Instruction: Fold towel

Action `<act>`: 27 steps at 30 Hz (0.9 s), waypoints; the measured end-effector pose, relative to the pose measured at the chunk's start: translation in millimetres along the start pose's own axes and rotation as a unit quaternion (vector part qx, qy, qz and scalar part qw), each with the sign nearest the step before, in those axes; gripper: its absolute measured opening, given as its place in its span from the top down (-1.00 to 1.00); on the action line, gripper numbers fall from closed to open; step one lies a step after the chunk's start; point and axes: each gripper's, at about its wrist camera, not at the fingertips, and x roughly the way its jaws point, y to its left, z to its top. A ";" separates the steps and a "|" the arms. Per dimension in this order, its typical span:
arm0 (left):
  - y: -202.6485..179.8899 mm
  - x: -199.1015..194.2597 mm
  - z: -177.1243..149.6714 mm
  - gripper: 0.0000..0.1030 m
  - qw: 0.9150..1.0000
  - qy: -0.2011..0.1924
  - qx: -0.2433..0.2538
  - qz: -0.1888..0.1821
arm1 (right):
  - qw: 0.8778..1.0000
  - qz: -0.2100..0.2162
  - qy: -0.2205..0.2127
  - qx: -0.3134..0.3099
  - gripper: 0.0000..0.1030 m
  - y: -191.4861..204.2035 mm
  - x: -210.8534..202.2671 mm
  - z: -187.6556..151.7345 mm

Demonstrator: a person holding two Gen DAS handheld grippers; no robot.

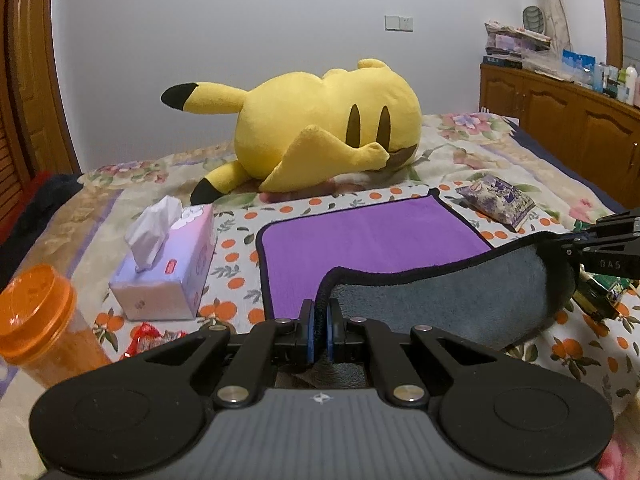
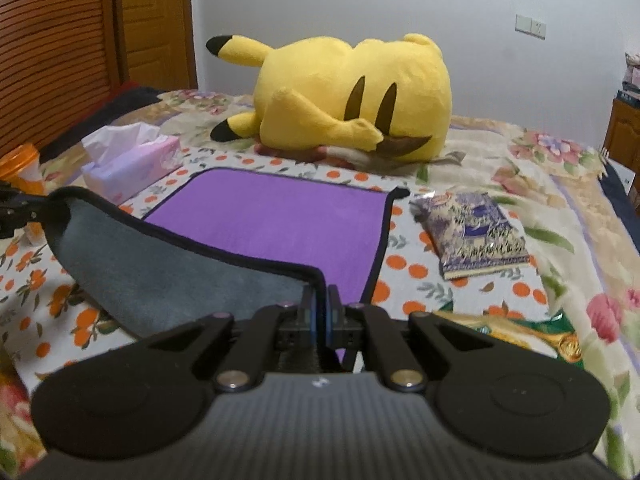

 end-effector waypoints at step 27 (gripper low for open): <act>5.6 26.6 40.6 0.88 0.999 -0.035 0.013 0.012 | 0.999 -0.015 -0.039 -0.027 0.92 -9.7 27.8 34.2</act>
